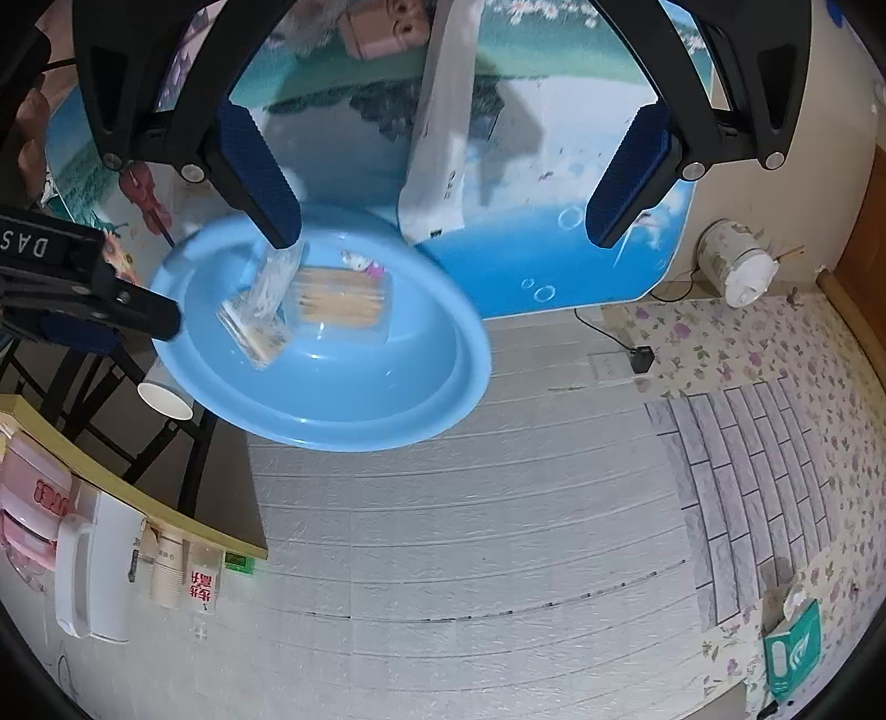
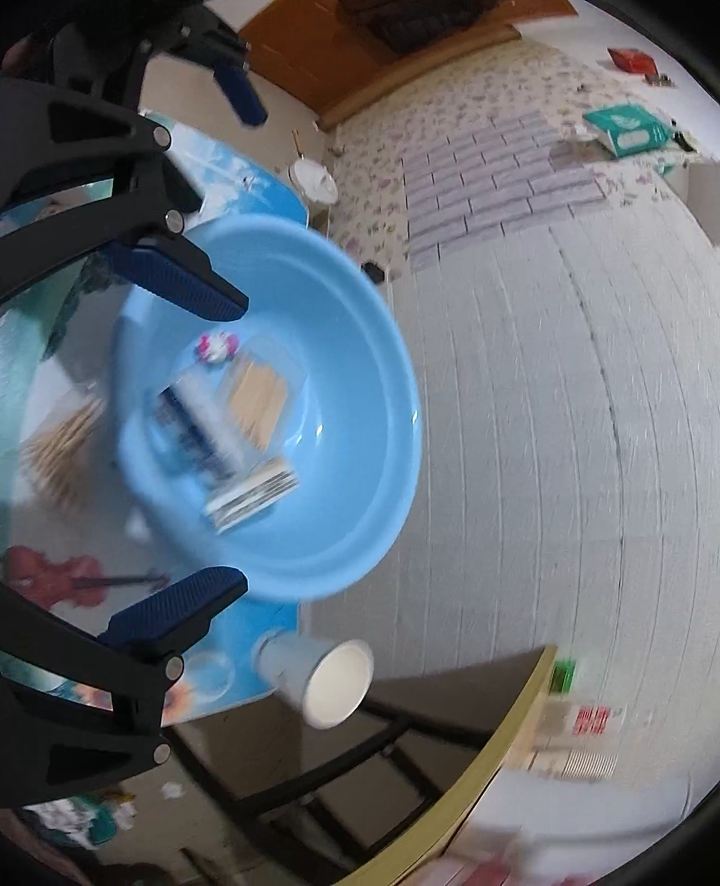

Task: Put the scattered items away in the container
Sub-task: 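Withdraw both tools from the basin back over the remaining table items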

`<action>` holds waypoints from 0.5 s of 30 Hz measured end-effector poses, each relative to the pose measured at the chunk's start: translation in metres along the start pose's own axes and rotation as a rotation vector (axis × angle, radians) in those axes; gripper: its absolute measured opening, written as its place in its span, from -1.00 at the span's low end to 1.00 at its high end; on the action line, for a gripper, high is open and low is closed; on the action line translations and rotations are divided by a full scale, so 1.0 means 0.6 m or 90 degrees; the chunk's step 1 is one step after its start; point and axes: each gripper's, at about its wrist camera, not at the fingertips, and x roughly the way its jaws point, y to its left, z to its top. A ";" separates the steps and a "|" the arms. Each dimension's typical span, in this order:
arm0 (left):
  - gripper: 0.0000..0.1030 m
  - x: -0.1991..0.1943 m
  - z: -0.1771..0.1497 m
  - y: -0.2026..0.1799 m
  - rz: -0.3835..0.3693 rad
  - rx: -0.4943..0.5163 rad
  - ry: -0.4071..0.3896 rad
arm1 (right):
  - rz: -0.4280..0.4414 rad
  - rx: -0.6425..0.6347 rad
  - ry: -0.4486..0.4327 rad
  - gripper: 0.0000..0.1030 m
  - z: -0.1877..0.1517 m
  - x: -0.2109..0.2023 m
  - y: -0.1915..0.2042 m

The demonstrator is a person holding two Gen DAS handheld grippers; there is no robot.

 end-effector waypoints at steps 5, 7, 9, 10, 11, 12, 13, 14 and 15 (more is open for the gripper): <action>1.00 -0.023 -0.024 0.012 -0.005 -0.016 0.008 | -0.036 0.015 0.001 0.78 -0.038 -0.038 -0.017; 1.00 -0.033 -0.035 0.016 0.000 -0.016 0.007 | -0.053 0.013 -0.004 0.78 -0.049 -0.052 -0.020; 1.00 -0.044 -0.045 0.021 0.006 -0.016 0.004 | -0.057 0.020 -0.008 0.78 -0.059 -0.067 -0.023; 1.00 -0.050 -0.050 0.024 0.007 -0.019 0.002 | -0.057 0.025 -0.008 0.78 -0.064 -0.074 -0.024; 1.00 -0.054 -0.055 0.026 0.007 -0.022 0.001 | -0.057 0.027 -0.008 0.78 -0.067 -0.077 -0.023; 1.00 -0.058 -0.062 0.030 0.004 -0.028 0.001 | -0.057 0.027 -0.006 0.78 -0.071 -0.081 -0.023; 1.00 -0.060 -0.068 0.034 0.000 -0.032 0.000 | -0.059 0.025 -0.003 0.78 -0.075 -0.083 -0.022; 1.00 -0.061 -0.075 0.036 -0.006 -0.036 -0.001 | -0.061 0.022 0.000 0.78 -0.077 -0.085 -0.021; 1.00 -0.062 -0.081 0.037 -0.010 -0.038 -0.003 | -0.057 0.019 0.008 0.78 -0.085 -0.088 -0.020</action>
